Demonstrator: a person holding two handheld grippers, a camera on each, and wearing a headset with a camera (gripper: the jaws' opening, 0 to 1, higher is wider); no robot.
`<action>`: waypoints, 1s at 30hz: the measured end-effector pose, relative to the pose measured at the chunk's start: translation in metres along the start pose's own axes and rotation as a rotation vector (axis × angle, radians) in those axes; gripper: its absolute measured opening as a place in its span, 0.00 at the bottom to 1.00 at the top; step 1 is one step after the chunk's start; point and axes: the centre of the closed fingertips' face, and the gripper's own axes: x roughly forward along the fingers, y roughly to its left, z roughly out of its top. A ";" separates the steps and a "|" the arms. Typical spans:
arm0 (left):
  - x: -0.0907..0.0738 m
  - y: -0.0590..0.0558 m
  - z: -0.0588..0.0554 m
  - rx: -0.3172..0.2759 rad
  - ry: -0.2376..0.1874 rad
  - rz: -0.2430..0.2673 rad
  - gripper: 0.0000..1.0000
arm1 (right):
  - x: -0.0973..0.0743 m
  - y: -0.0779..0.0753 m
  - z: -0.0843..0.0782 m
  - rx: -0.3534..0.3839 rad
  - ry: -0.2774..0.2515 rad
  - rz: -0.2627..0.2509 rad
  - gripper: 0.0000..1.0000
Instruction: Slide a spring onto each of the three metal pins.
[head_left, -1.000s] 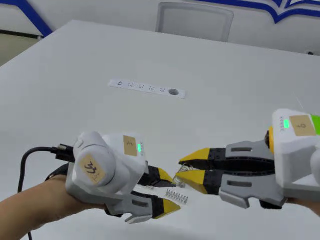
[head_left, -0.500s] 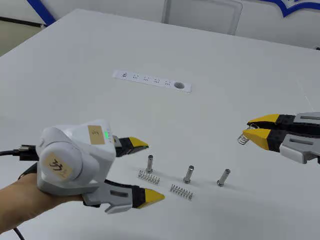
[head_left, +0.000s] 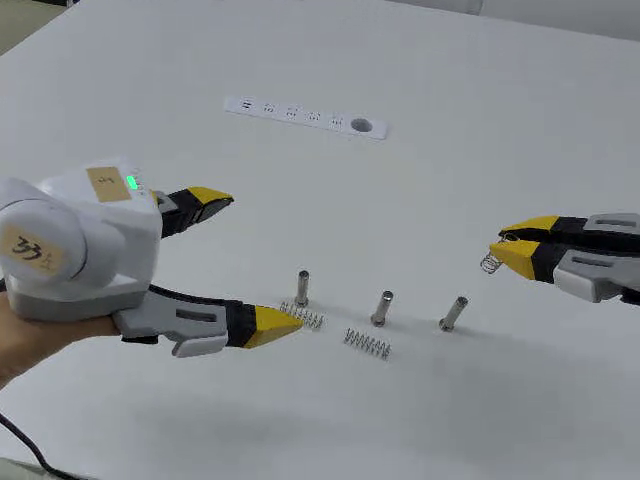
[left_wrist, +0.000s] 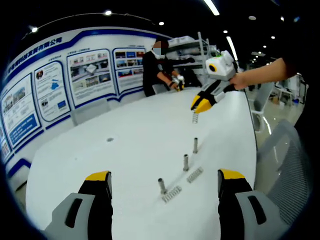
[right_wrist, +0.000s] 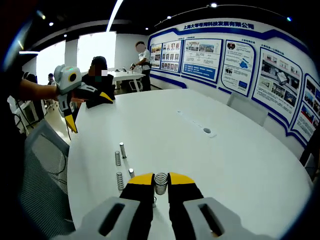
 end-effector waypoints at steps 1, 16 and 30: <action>0.000 0.000 -0.001 0.002 0.004 0.001 0.91 | 0.001 0.000 -0.002 0.011 0.004 0.000 0.10; 0.005 -0.007 -0.001 0.003 0.025 0.005 1.00 | 0.030 0.010 -0.045 0.060 0.078 0.004 0.10; -0.002 -0.003 -0.005 -0.051 0.037 0.037 0.99 | 0.027 0.011 -0.039 0.090 0.053 0.003 0.10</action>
